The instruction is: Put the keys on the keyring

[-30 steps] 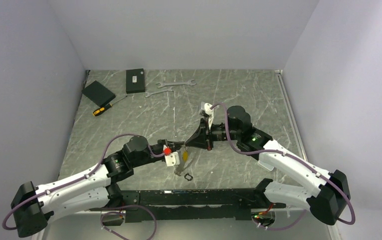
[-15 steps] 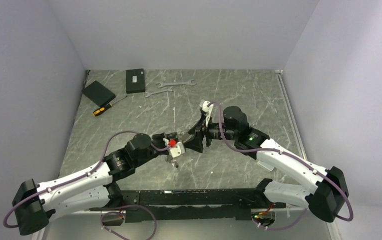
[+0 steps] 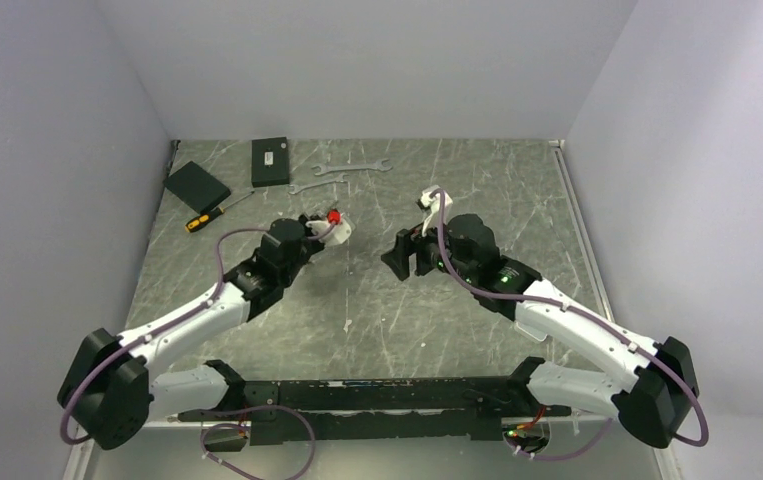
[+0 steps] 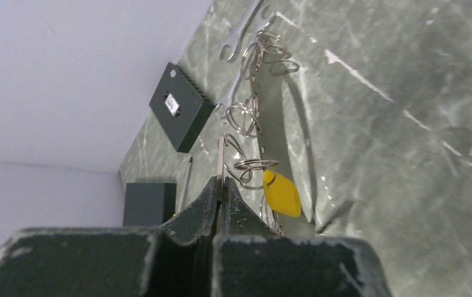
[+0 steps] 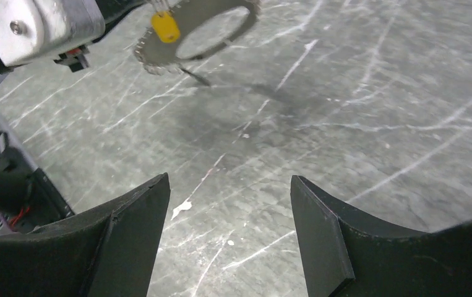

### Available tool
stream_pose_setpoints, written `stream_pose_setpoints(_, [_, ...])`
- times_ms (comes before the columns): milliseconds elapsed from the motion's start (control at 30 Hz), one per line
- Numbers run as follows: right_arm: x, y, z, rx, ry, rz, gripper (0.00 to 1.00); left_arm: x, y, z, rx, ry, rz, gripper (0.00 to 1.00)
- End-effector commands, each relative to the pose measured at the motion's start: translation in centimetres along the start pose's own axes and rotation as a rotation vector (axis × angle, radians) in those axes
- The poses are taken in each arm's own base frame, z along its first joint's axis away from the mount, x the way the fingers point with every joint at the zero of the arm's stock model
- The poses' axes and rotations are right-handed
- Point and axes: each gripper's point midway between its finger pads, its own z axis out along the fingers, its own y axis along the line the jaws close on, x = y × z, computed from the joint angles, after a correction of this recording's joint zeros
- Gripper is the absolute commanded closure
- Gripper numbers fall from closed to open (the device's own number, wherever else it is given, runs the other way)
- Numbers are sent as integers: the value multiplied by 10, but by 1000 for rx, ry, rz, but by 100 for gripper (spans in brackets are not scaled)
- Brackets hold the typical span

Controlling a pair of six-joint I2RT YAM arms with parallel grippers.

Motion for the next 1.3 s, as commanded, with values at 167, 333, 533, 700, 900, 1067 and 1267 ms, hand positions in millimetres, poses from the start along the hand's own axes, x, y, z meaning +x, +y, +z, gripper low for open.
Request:
stream_pose_setpoints(167, [-5, -40, -16, 240, -77, 96, 24, -43, -5, 48, 85, -104, -22, 100])
stream_pose_setpoints(333, [1, -60, -26, 351, -86, 142, 22, -26, -62, 74, 197, -84, -57, 100])
stream_pose_setpoints(533, [0, -85, -41, 483, -144, 169, 18, -40, -110, 83, 317, -124, -42, 100])
stream_pose_setpoints(700, [-5, -96, -50, 546, -194, 185, 17, -49, -144, 83, 387, -131, 0, 100])
stream_pose_setpoints(900, [-6, -100, -56, 567, -214, 188, 16, -59, -169, 75, 430, -150, 1, 95])
stream_pose_setpoints(1067, [-7, -101, -56, 577, -217, 187, 16, -70, -183, 65, 450, -178, 45, 93])
stream_pose_setpoints(1267, [-10, -106, -58, 607, -219, 180, 16, -82, -202, 47, 446, -264, 183, 58])
